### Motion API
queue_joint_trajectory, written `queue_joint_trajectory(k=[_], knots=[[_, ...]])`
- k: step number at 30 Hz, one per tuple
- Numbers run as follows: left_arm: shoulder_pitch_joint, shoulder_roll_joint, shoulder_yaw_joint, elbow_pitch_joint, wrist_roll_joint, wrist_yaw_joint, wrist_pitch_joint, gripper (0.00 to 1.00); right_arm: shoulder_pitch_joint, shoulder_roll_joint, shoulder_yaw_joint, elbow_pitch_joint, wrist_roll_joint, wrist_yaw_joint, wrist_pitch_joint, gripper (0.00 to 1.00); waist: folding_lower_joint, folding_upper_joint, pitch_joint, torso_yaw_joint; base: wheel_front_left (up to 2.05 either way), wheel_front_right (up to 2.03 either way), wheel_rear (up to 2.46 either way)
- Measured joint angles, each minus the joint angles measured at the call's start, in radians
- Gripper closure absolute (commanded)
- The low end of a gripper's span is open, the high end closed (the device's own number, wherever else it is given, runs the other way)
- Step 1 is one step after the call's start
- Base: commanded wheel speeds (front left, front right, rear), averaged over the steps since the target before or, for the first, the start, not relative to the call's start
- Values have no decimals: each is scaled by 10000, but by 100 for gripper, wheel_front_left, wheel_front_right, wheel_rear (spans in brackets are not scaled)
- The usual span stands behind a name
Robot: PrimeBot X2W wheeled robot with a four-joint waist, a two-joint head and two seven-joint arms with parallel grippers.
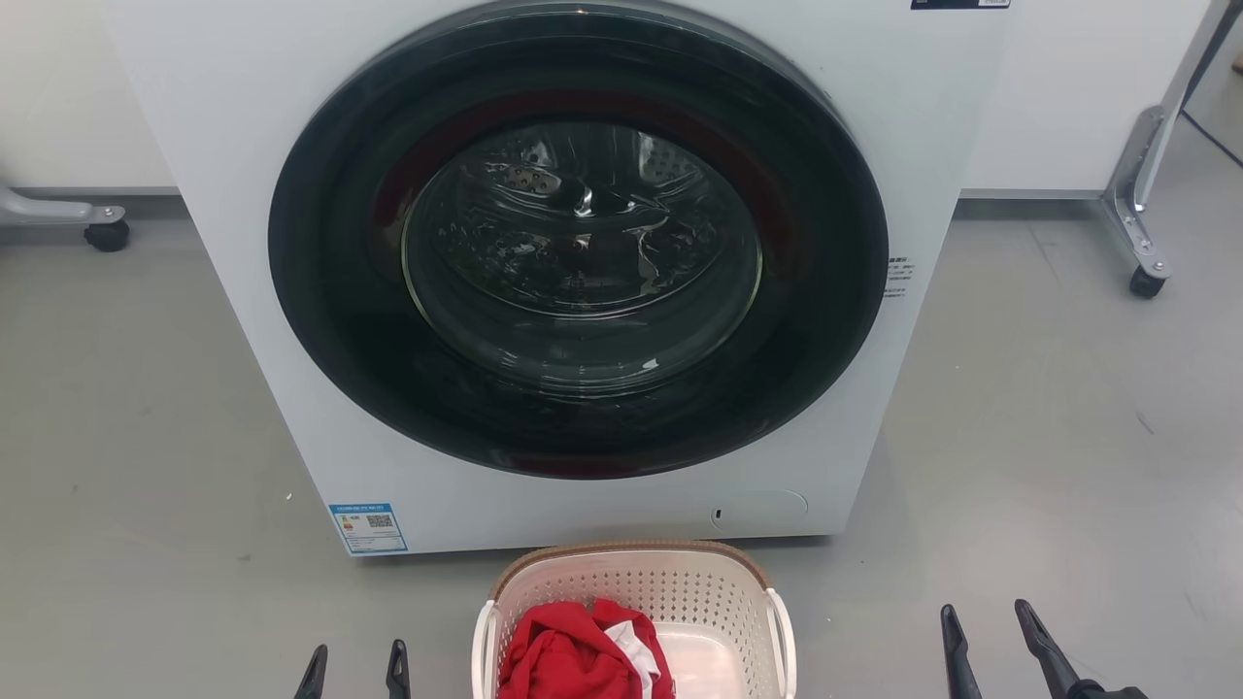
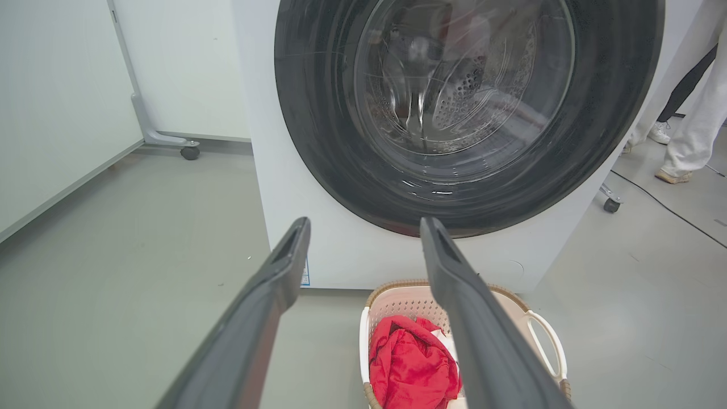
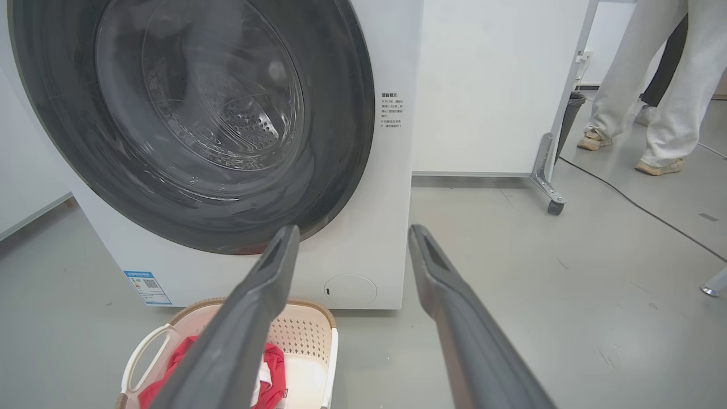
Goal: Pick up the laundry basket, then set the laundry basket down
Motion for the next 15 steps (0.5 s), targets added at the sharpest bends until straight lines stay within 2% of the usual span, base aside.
queue_joint_trajectory(k=[12, 13, 15], knots=[[2, -10, -19, -71, 2, 2, 88, 0, 2, 6, -54, -27, -73, 0, 0, 0, 0, 0, 7, 18, 0, 0, 0], [3, -19, -33, -56, 0, 0, 88, 100, 4, 13, -48, -4, -73, 2, 12, 100, 0, 0, 9, 19, 0, 0, 0], [27, -52, -69, 161, 0, -6, 90, 100, 44, 63, 0, 203, -71, 2, 29, 100, 0, 0, 9, 19, 0, 0, 0]])
